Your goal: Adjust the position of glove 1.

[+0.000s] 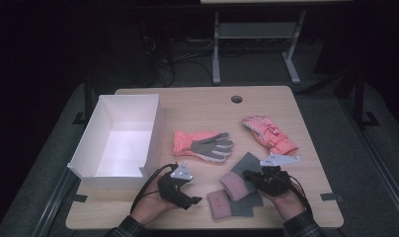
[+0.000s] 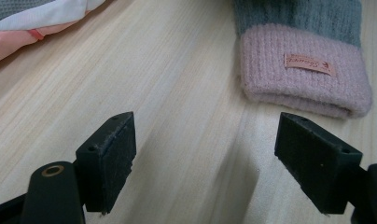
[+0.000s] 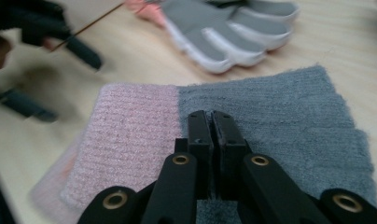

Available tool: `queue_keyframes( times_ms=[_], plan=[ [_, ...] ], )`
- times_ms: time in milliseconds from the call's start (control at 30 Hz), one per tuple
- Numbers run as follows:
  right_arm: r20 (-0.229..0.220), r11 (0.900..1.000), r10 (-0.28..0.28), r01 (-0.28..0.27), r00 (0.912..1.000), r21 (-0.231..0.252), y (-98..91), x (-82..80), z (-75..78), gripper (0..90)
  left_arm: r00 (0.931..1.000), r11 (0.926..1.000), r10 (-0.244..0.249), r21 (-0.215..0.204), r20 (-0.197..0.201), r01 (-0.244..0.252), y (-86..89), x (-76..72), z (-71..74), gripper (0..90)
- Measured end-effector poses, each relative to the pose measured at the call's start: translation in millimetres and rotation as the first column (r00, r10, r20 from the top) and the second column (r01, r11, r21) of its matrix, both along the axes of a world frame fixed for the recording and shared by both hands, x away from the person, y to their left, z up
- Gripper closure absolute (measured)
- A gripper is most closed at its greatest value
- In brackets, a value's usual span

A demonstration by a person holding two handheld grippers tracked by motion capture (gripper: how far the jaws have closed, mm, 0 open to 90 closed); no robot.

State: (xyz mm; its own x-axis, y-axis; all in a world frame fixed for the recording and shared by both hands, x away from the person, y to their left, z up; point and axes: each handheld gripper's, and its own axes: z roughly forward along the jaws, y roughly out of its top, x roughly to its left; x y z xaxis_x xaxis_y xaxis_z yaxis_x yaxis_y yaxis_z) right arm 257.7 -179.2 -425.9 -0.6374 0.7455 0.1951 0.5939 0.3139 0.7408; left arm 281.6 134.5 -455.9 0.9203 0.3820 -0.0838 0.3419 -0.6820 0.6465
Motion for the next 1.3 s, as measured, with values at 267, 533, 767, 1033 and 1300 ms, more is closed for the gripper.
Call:
queue_keyframes(
  times_ms=[267,533,767,1033,1300],
  plan=[
    [-0.044,0.9979,0.063,-0.064,0.997,-0.012,16.4,-21.4,-12.8,86.8,1.0,1.0,0.002,-0.004,-0.002,-0.002,-1.0,-1.0,0.4,20.3],
    [-0.075,0.9959,0.085,-0.087,0.9935,-0.023,20.4,-20.3,-19.5,69.9,0.9999,0.9999,-0.008,-0.009,0.006,0.009,-1.4,-2.9,2.2,24.6],
    [-0.034,0.9965,0.081,-0.081,0.9962,-0.02,-11.6,-30.3,-10.2,89.9,0.9983,0.9981,-0.057,-0.024,-0.008,0.057,-6.2,-8.2,10.3,61.3],
    [-0.067,0.9919,0.09,-0.096,0.9937,-0.084,-31.0,-44.8,-19.0,90.0,0.9891,0.9917,-0.128,-0.022,-0.073,0.127,-25.7,-20.2,11.2,89.0],
    [-0.141,0.9871,0.082,-0.1,0.9866,-0.125,-32.2,-30.1,-32.4,90.0,0.981,0.9851,-0.171,0.003,-0.092,0.172,-42.6,-27.5,1.2,87.7]
  ],
)
